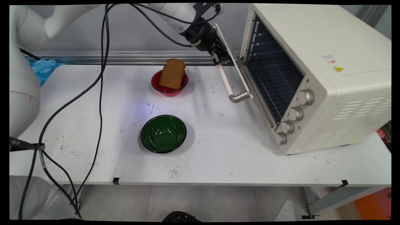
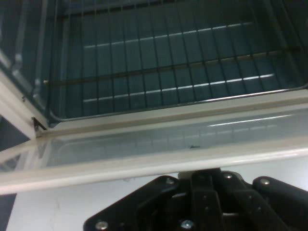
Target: Open the oven
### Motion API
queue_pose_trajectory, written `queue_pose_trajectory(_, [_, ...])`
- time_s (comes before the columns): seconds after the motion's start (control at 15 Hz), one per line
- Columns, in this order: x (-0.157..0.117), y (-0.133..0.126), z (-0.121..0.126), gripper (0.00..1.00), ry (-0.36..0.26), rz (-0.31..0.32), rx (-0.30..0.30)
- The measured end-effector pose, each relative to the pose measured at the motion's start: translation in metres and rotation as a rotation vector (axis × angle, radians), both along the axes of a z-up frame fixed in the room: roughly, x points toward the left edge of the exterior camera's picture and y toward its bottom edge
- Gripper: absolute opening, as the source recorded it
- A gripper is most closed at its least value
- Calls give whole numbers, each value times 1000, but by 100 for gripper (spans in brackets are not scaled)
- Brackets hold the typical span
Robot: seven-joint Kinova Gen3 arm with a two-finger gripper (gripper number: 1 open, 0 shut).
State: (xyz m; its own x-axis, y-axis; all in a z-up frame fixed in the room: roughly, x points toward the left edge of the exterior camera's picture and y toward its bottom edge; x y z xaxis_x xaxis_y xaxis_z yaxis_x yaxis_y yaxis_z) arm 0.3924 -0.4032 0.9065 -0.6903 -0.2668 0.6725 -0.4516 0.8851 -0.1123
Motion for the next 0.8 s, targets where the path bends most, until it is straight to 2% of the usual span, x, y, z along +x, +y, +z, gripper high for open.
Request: queue_pose_trajectory(0.8, [33,18,-49,0,56,44,-7])
